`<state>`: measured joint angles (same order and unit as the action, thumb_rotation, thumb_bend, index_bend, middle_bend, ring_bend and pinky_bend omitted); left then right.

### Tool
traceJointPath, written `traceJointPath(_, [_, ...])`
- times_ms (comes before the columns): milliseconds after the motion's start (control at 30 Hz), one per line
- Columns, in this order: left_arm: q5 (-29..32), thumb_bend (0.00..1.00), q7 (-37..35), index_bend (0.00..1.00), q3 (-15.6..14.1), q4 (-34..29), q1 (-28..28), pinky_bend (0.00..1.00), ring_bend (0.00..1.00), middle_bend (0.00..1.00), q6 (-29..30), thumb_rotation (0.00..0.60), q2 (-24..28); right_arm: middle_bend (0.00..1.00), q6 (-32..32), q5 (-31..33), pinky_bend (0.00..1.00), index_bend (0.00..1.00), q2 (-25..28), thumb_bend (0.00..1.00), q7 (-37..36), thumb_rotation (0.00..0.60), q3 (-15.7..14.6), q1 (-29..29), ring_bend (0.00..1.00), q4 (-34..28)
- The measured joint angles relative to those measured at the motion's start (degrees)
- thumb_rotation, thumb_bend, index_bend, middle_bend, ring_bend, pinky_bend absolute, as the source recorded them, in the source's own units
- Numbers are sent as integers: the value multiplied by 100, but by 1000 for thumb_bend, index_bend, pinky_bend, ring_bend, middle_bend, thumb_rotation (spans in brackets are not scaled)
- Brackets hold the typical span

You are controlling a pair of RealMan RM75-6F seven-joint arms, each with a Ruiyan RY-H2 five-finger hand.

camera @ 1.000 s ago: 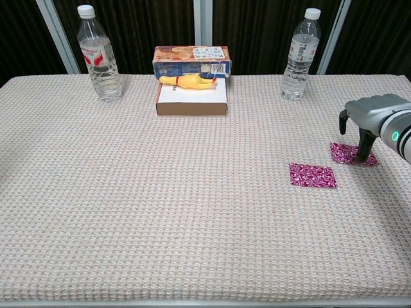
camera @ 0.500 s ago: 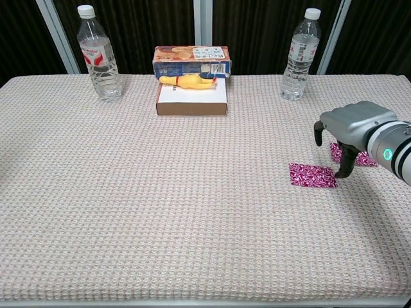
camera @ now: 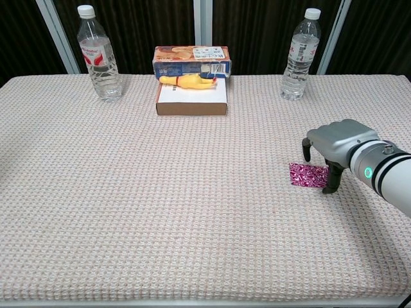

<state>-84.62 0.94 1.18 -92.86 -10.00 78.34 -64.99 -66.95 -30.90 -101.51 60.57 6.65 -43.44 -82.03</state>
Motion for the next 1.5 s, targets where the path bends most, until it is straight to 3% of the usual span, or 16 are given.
traceJointPath(1500, [12,56,-19,258,-2,17,-10,263,132,220,-42,600,-3,1000,-22,84,1000,435,-1,38,-41,600,167,-77,1000,37])
